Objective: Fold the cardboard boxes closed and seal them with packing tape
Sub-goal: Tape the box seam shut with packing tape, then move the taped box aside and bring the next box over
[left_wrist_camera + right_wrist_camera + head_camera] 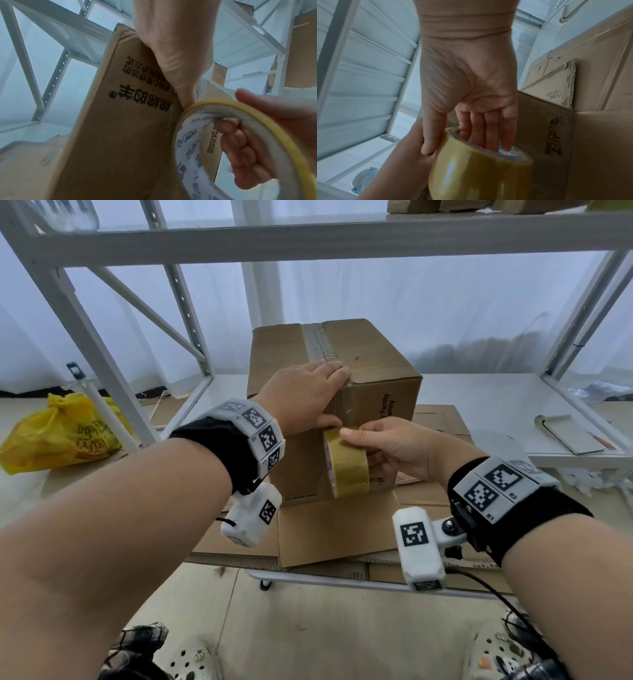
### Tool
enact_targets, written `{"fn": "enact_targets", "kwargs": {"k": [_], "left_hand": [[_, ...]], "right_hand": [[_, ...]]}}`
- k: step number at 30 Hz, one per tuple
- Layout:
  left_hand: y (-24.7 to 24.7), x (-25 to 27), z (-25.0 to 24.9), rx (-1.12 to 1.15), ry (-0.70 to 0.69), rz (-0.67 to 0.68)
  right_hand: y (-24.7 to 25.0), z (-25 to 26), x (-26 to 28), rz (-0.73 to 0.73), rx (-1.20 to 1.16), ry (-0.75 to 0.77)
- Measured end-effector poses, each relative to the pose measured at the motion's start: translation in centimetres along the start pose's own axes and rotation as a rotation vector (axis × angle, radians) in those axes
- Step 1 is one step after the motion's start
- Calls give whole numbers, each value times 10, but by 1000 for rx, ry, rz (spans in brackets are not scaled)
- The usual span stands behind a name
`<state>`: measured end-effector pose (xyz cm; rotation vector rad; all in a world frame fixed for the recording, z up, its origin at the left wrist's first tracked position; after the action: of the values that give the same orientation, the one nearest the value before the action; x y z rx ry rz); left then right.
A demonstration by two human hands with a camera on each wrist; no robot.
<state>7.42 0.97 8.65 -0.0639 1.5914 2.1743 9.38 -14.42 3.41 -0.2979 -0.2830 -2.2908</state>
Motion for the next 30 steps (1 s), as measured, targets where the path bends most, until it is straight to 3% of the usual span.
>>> {"fn": "enact_targets", "kwargs": {"k": [6, 10, 13, 15, 19, 21, 26, 30], "left_hand": [[0, 0, 9, 98, -6, -17], [3, 5, 18, 183, -45, -61], [4, 9, 21, 222, -51, -70], [7, 9, 16, 239, -17, -72], [22, 8, 6, 389, 185, -75], [27, 9, -6, 403, 187, -77], [43, 0, -57, 384, 50, -173], [35, -27, -112, 403, -23, -69]], "right_hand": [[10, 6, -4, -216, 188, 34], [23, 13, -2, -428, 132, 165], [24, 16, -1, -487, 201, 274], [24, 19, 1, -525, 225, 339], [28, 22, 15, -613, 267, 445], [36, 22, 21, -692, 242, 474], [71, 2, 43, -805, 274, 324], [107, -39, 77, -785, 412, 83]]}}
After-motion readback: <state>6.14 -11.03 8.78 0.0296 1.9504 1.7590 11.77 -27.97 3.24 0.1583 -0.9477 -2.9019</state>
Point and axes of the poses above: each hand's wrist, its own x-axis away from the middle knuckle, its own y-axis out of the back of the hand, z = x × y, the point moved 3 cm from there along -x, towards the middle knuckle, and after that the axes turned 4 degrees about -z, right-handed, at the moved point
